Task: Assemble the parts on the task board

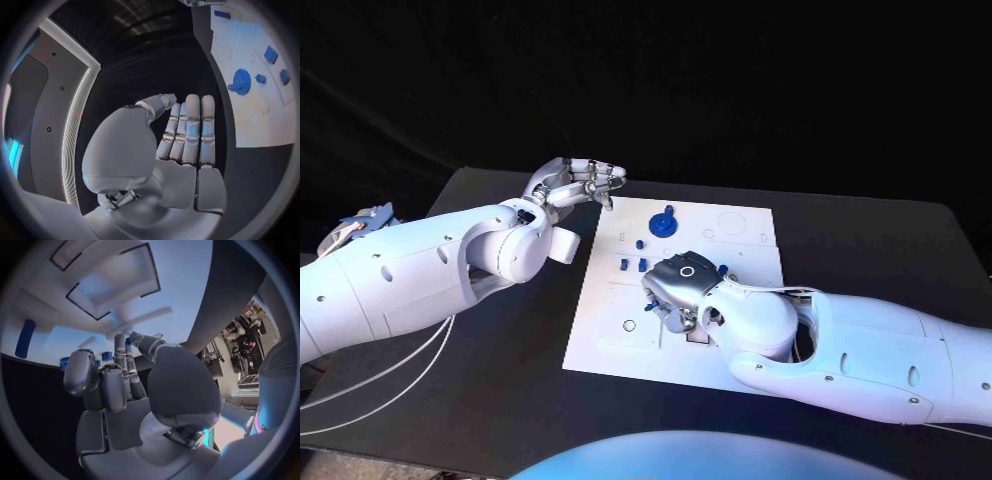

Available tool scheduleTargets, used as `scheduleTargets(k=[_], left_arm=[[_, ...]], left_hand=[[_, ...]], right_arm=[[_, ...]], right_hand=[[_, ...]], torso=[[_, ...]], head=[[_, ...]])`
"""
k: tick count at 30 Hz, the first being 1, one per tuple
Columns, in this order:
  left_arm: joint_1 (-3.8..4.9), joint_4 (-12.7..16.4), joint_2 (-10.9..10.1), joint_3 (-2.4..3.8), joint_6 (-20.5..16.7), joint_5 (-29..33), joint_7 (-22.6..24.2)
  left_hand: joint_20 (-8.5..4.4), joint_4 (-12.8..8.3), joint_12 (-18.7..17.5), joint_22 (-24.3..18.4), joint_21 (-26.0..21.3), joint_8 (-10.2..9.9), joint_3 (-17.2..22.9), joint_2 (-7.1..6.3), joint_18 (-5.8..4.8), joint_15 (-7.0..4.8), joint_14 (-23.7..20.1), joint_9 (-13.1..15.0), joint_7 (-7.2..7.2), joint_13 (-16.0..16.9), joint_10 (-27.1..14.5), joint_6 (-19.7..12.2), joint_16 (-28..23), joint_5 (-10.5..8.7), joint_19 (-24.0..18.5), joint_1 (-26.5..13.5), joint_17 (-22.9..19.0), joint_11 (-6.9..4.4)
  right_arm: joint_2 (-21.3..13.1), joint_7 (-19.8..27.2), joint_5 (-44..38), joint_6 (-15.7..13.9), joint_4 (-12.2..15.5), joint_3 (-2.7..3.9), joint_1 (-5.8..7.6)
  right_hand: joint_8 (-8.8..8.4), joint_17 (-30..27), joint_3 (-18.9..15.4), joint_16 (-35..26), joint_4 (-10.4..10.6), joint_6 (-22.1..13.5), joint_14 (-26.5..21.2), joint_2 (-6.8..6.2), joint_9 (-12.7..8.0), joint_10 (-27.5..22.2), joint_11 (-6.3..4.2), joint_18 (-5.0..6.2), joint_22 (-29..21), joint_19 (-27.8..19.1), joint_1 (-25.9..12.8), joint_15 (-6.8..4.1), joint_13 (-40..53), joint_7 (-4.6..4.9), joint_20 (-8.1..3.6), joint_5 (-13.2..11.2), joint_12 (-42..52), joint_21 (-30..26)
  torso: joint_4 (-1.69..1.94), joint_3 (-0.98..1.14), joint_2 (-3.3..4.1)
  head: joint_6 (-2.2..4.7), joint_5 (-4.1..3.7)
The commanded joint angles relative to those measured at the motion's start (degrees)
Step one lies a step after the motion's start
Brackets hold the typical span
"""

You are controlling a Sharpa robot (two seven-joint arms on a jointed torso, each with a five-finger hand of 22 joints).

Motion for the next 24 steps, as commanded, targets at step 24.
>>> scheduleTargets(k=[24], left_arm=[[-1.1, 3.2, -3.4, -0.46, 2.8, -3.5, -1.8]], left_hand=[[0.0, 0.0, 0.5, 0.1, 0.1, -0.2, -0.6, 0.41, 0.8, 0.06, 0.0, 0.1, 0.33, 0.1, 0.1, -0.2, 0.6, -0.11, -0.3, -0.6, 0.0, -0.12]], right_arm=[[-7.3, 11.5, 15.2, -23.1, 1.8, 0.12, 0.05]], right_hand=[[0.18, 0.1, -0.1, -0.2, 0.8, 0.5, 1.8, -0.1, 0.1, 0.8, -0.17, -0.64, 0.9, 0.3, -0.8, -0.43, 0.0, -0.1, -0.1, 0.1, -0.4, -0.1]], torso=[[0.03, 0.19, -0.12]], head=[[1.63, -0.1]])
